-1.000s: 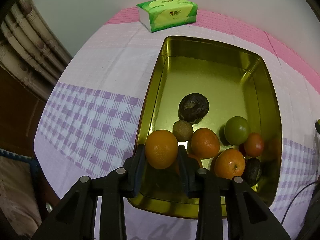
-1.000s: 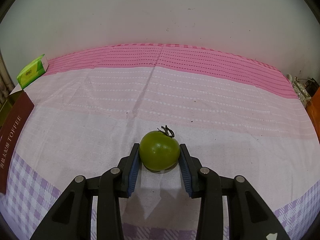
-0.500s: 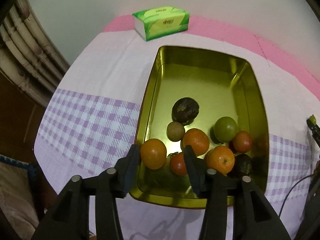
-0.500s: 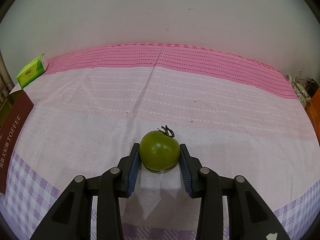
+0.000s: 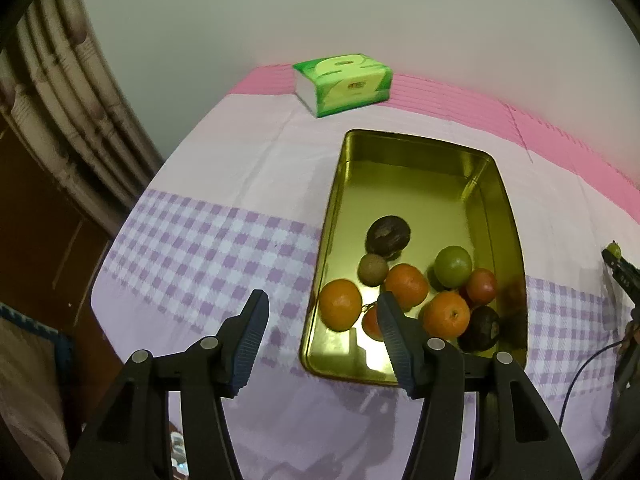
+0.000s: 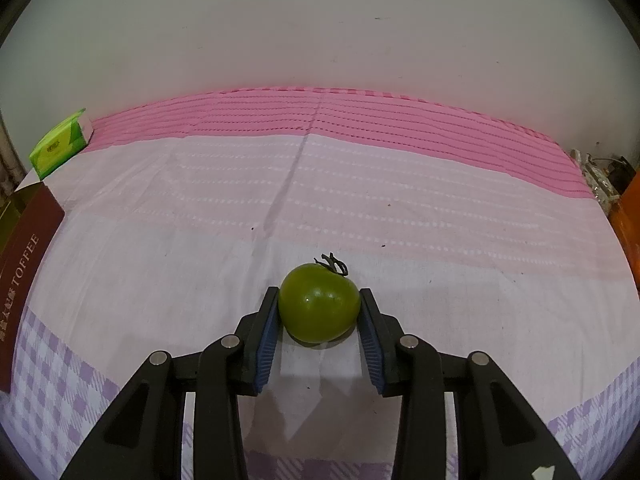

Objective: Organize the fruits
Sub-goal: 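Lower the green tomato into the gold tray and open the right gripper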

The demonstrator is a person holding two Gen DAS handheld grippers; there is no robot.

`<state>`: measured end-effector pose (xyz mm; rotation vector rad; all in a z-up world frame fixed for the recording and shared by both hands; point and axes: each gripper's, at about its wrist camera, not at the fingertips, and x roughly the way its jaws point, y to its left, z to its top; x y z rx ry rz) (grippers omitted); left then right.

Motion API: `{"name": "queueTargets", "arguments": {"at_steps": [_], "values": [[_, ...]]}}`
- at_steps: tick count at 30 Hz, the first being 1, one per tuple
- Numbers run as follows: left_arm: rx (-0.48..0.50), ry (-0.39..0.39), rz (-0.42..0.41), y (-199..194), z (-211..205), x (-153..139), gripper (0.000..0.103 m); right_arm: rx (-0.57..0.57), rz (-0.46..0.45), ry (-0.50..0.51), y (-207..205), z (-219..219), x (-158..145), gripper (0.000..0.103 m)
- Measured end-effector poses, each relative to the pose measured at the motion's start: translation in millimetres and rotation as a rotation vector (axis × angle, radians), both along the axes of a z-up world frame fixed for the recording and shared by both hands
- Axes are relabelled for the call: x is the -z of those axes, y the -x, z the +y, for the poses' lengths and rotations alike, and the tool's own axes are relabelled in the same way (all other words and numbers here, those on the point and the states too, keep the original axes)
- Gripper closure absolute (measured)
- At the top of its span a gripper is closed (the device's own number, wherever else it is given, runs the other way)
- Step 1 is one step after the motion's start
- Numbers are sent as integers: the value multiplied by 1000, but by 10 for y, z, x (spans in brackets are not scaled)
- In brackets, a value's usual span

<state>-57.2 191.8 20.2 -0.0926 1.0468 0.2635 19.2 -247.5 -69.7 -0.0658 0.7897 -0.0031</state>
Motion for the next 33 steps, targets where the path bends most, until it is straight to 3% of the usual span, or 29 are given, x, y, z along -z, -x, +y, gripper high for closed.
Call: {"name": "queueTargets", "arguments": {"at_steps": [6, 10, 13, 23, 27, 33], "values": [[-32, 18, 6, 134, 113, 22, 46, 14, 20, 21, -8, 61, -67, 69], [-57, 11, -16, 224, 158, 8, 35, -8, -2, 7, 69, 160, -202, 69], [-70, 17, -23, 237, 197, 17, 35, -49, -18, -8, 133, 329, -334, 69], [-150, 45, -43, 284, 379, 24, 35, -392, -66, -71, 520, 1586, -873, 69], [-167, 40, -53, 333, 393, 18, 34, -516, -15, -107, 604, 2137, -830, 69], [-233, 66, -55, 407, 495, 18, 33, -651, 47, -74, 738, 2835, -562, 69]]}}
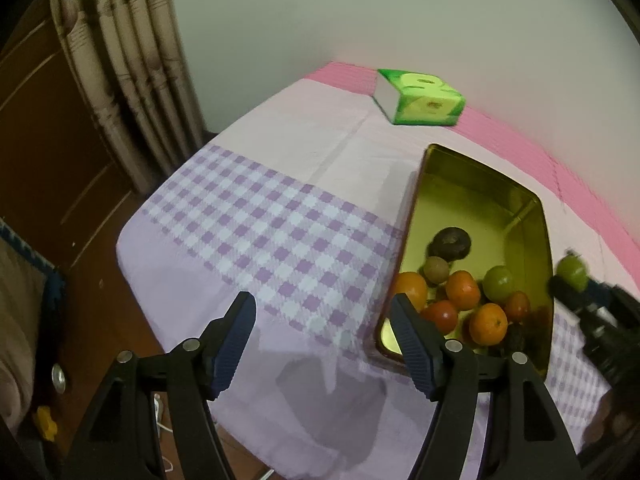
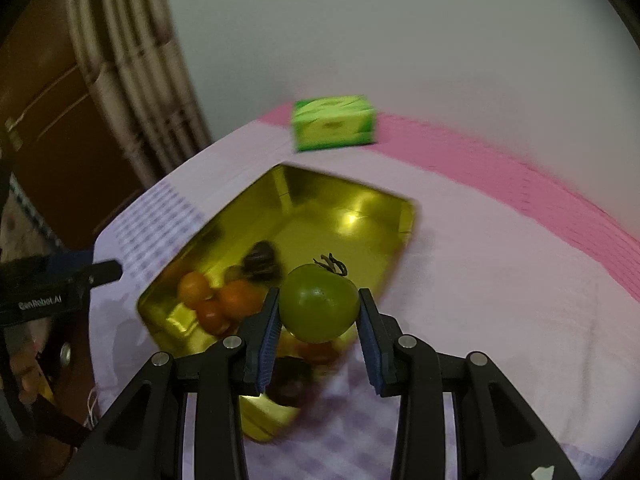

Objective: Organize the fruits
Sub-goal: 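Lower the green tomato into the gold tray and open the right gripper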

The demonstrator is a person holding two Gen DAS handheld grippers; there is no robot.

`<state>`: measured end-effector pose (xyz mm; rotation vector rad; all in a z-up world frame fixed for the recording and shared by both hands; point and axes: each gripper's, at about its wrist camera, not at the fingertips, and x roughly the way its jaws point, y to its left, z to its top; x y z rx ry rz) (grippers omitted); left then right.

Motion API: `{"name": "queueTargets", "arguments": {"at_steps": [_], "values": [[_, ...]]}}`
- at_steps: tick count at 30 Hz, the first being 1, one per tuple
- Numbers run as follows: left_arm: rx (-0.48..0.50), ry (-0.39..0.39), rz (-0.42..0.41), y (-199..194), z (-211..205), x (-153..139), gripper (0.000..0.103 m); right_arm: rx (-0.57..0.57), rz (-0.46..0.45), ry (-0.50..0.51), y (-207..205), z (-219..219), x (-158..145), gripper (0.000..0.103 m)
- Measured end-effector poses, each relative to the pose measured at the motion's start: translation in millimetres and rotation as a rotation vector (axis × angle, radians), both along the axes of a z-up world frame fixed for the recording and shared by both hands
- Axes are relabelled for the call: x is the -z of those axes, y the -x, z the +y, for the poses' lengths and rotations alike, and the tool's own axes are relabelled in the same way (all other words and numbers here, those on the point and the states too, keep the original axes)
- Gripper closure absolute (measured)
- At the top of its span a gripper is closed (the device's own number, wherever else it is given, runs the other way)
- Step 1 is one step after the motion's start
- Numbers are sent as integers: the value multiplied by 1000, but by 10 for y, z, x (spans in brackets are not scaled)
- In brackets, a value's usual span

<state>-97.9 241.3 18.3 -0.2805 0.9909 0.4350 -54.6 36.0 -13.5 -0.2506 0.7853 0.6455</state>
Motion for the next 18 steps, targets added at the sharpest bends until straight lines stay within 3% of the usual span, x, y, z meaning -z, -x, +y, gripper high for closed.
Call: {"name": "queueTargets", "arguments": {"at_steps": [8, 18], "values": [[4, 5, 22, -20, -7, 46, 33, -51, 34, 88, -44, 417, 300, 69], [69, -20, 39, -79, -163, 82, 33, -21, 7, 117, -128, 408, 351, 66]]}}
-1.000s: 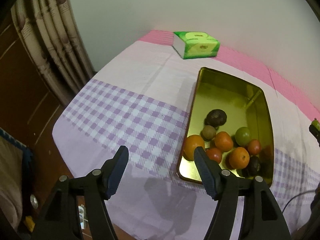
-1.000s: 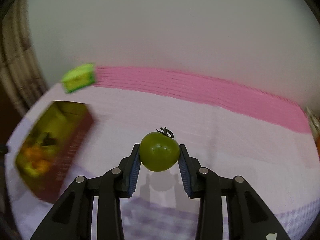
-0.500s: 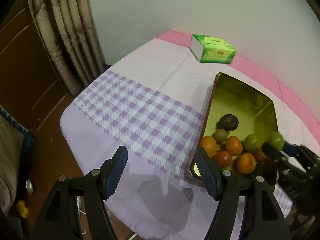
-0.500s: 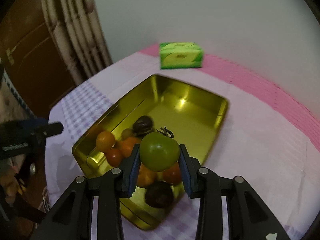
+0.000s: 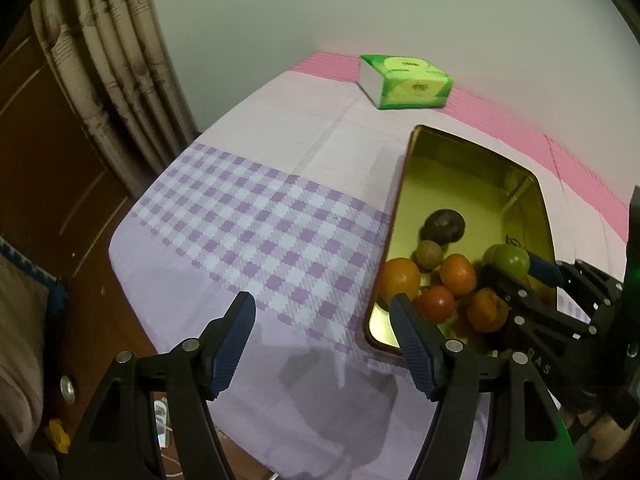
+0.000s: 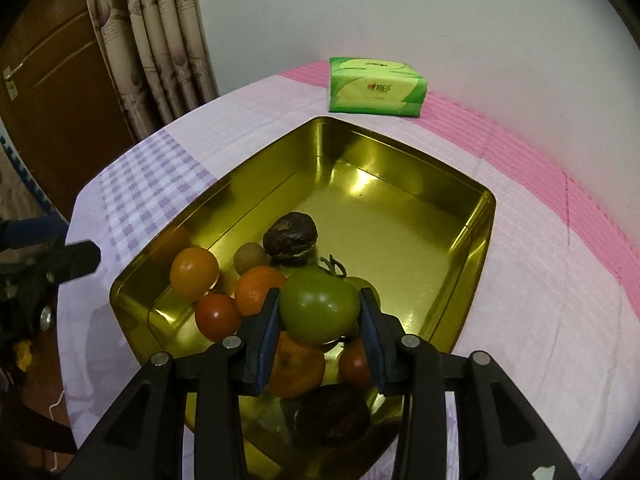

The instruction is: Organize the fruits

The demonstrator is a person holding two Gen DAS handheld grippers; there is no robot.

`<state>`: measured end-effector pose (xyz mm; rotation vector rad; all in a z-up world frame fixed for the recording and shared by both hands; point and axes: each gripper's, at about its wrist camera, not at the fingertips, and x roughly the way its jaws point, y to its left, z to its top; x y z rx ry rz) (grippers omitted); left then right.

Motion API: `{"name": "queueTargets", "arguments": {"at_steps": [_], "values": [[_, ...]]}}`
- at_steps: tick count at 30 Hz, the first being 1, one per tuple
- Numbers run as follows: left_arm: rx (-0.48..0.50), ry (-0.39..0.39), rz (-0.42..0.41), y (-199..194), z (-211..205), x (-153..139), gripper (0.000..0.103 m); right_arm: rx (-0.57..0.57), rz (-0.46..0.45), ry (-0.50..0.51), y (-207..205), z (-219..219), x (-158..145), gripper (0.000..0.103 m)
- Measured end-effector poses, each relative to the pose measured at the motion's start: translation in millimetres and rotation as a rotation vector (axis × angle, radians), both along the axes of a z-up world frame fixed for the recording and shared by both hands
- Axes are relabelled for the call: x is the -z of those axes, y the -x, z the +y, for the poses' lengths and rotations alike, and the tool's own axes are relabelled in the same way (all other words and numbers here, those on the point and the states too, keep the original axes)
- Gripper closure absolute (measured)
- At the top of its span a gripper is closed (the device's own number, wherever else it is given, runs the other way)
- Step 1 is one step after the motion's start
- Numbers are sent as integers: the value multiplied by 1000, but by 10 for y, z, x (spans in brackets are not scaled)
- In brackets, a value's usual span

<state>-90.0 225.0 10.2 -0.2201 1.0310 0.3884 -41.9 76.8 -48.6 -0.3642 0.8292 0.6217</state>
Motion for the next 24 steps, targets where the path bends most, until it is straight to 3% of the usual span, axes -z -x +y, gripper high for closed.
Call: {"name": "queueTargets", "arguments": {"at_steps": [7, 10, 12, 18, 21, 24], "values": [[40, -21, 11, -16, -112, 18, 33, 9, 0, -5, 46, -21, -22, 58], [48, -32, 15, -9, -150, 24, 33, 16, -8, -13, 116, -57, -89, 46], [57, -33, 17, 4, -177, 22, 33, 25, -32, -10, 194, -92, -159, 32], [88, -14, 14, 50, -250, 8, 33, 90, -72, -13, 407, -334, -358, 13], [96, -20, 18, 58, -284, 10, 33, 142, -49, -7, 460, -469, -389, 2], [100, -34, 21, 69, -319, 14, 33, 183, -9, -23, 514, -584, -375, 2]]}}
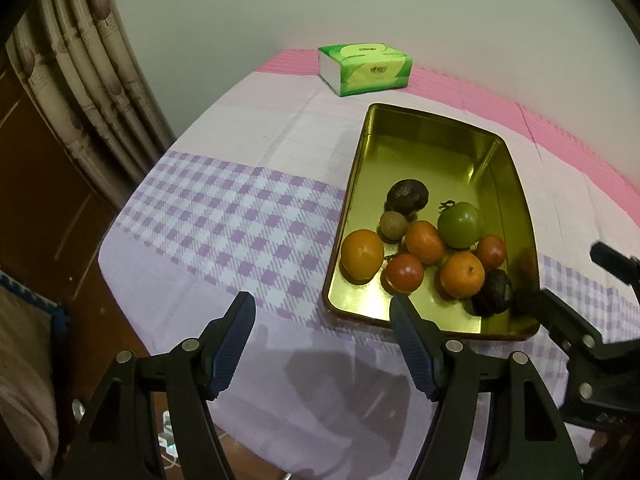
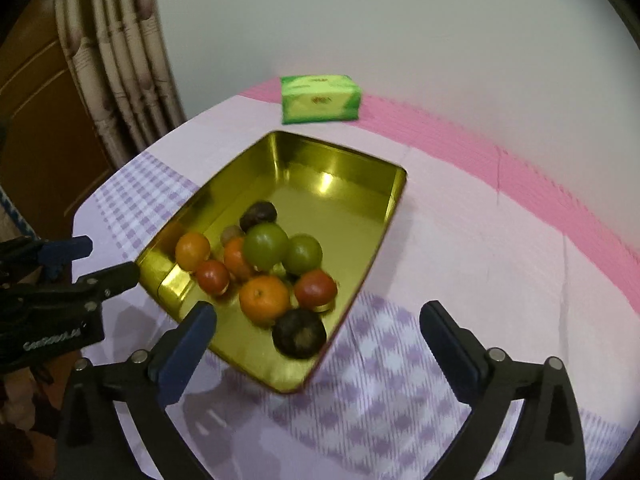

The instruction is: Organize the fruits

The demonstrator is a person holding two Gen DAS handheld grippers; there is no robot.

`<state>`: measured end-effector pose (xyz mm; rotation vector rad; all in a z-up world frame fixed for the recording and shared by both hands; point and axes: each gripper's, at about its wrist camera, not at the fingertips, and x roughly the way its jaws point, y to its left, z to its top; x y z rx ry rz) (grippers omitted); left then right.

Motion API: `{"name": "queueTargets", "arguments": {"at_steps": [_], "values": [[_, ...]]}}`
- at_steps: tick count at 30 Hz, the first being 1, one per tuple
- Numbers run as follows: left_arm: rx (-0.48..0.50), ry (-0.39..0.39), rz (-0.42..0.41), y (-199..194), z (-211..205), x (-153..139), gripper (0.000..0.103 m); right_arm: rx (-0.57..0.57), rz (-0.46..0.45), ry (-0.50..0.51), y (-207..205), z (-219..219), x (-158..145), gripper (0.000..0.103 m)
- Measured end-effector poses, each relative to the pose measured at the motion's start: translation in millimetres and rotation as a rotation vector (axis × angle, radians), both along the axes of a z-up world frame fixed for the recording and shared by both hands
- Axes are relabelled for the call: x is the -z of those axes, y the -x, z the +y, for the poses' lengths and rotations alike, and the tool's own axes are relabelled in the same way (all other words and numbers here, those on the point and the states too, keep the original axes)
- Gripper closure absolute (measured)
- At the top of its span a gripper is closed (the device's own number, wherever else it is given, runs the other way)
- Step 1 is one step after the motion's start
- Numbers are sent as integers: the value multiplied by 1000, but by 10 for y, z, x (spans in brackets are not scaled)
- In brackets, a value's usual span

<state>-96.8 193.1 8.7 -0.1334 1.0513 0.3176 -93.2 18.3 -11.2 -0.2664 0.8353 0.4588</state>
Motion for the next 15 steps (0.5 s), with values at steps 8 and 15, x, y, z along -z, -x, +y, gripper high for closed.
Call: {"name": "queueTargets", "arguments": {"at_steps": [8, 15], "values": [[15, -11, 9, 28, -81, 13, 33, 17, 59, -1, 96, -47, 119, 2], [33, -17, 25, -1, -123, 50, 33, 31, 102, 28, 66, -14, 221, 2]]}}
